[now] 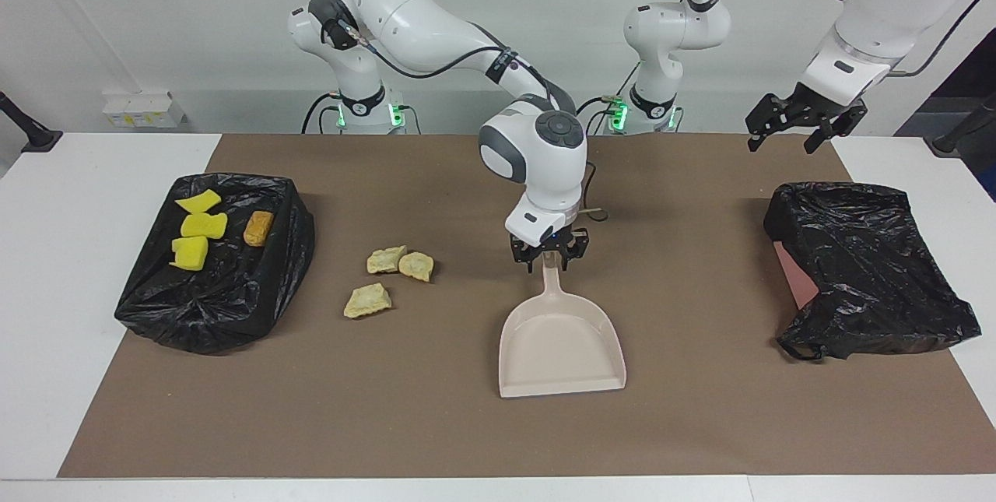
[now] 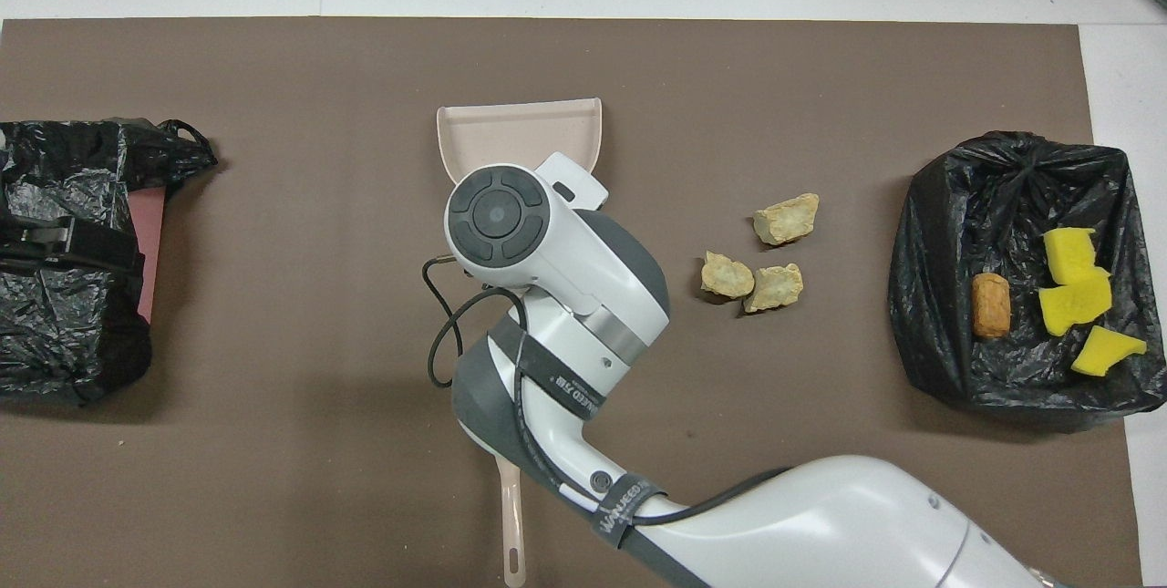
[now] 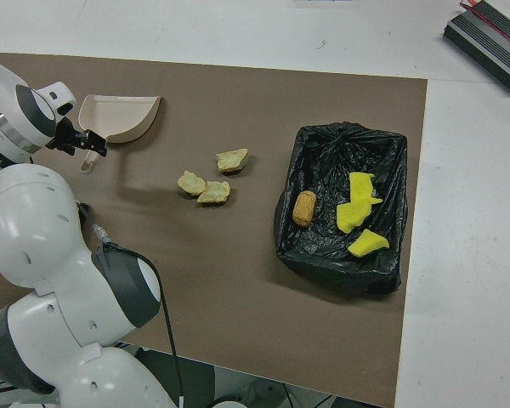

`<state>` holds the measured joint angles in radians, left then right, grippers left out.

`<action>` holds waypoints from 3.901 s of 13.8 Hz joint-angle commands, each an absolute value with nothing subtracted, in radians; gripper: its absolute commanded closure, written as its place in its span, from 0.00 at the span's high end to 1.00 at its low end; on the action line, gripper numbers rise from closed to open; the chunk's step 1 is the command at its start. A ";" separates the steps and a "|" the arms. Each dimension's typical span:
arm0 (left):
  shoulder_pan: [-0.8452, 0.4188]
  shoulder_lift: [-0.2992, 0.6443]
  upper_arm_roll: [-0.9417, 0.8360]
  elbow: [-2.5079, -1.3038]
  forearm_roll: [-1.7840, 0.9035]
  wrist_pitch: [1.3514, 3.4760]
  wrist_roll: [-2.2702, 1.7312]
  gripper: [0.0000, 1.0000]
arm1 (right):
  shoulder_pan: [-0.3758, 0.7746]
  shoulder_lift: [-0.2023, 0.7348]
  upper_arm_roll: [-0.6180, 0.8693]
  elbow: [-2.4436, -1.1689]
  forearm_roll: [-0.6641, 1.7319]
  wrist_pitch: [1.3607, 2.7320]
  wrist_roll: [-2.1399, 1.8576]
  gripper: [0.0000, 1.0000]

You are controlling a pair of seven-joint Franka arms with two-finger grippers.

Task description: Sweep and dump trash in bin

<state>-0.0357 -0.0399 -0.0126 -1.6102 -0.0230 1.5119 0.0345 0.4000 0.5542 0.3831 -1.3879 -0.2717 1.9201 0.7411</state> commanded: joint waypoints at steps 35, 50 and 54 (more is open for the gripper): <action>-0.462 0.261 -0.018 -1.784 -0.034 2.106 -0.423 1.00 | 0.392 -0.044 0.383 -2.123 0.066 1.917 0.554 0.00; -0.595 0.379 -0.018 -1.781 -0.028 2.303 -0.621 0.81 | -0.225 -0.009 0.385 -2.180 -0.380 1.991 0.166 0.00; -0.594 0.376 -0.018 -1.781 -0.021 2.263 -0.614 0.00 | -0.181 0.070 0.390 -2.181 -0.380 2.020 0.227 0.00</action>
